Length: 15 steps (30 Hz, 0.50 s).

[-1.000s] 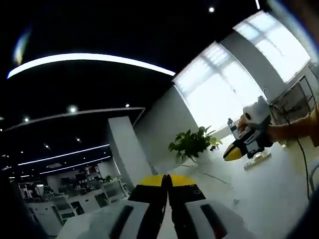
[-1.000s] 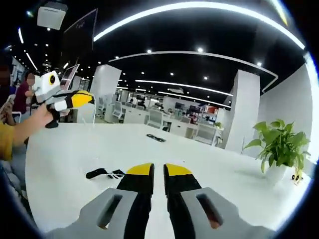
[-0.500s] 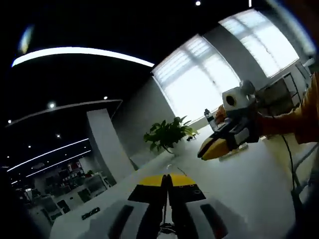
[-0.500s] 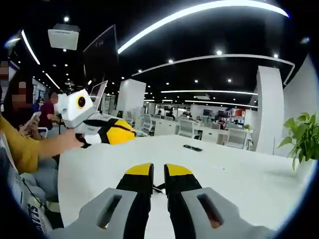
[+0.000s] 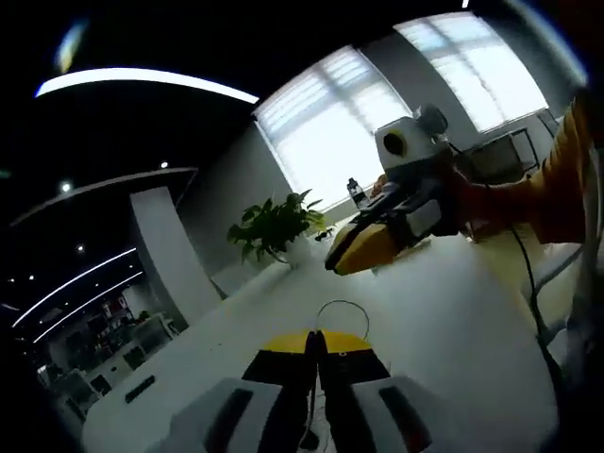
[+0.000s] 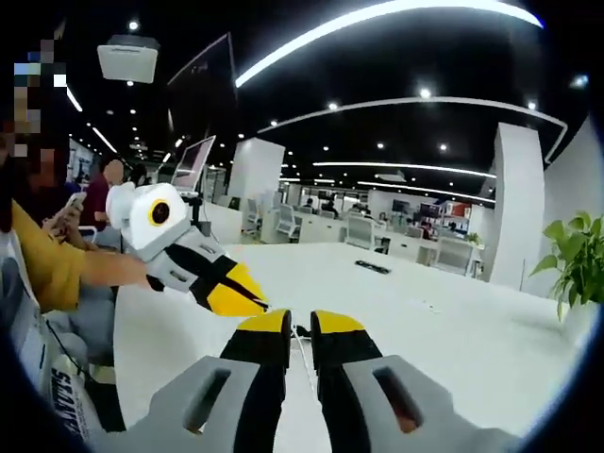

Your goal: Peel open the Velcro strap on the desktop, arrange the wired earphones neatly onto it, and close the Velcro strap to secure them.

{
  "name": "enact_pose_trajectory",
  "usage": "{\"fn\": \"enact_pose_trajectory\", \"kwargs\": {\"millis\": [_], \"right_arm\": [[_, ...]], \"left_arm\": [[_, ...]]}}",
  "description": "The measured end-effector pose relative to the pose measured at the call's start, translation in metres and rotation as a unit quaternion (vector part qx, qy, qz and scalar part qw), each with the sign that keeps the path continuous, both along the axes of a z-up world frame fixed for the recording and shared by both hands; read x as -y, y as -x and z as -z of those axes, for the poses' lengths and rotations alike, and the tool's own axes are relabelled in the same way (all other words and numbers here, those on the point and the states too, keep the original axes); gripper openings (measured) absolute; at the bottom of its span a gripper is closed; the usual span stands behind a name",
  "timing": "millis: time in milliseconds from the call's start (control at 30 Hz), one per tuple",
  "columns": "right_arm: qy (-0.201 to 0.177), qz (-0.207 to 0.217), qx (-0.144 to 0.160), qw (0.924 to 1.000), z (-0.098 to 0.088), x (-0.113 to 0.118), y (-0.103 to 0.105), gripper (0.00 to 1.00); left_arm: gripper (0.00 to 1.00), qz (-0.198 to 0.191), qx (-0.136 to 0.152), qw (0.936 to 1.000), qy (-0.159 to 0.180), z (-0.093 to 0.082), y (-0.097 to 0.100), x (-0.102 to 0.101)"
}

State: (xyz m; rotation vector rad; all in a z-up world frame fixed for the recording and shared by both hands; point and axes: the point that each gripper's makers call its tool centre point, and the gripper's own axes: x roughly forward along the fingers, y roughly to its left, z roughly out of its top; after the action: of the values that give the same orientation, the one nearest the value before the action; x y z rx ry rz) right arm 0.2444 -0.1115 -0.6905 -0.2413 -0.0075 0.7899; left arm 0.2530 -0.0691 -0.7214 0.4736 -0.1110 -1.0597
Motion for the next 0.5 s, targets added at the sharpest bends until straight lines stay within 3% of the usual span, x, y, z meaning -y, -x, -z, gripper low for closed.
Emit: {"fn": "enact_pose_trajectory", "kwargs": {"millis": [200, 300, 333, 433, 500], "right_arm": [[0.023, -0.021, -0.001, 0.9995, 0.013, -0.021, 0.010, 0.11], [0.074, 0.006, 0.041, 0.9964, 0.017, -0.023, 0.000, 0.11], [0.075, 0.006, 0.048, 0.9960, 0.017, -0.025, -0.001, 0.11], [0.056, -0.002, 0.038, 0.9977, 0.017, -0.028, -0.004, 0.11], [0.062, -0.002, 0.024, 0.9978, 0.025, -0.028, -0.008, 0.11]], "left_arm": [[0.06, -0.003, 0.003, 1.0000, 0.001, 0.002, -0.004, -0.008], [0.06, 0.005, 0.008, 0.9999, -0.004, 0.003, -0.001, -0.006], [0.06, 0.007, 0.010, 0.9999, -0.007, 0.003, 0.000, -0.006], [0.06, 0.010, 0.008, 0.9998, -0.014, 0.007, 0.001, -0.005], [0.06, 0.012, 0.009, 0.9997, -0.017, 0.008, 0.002, -0.004]]}}
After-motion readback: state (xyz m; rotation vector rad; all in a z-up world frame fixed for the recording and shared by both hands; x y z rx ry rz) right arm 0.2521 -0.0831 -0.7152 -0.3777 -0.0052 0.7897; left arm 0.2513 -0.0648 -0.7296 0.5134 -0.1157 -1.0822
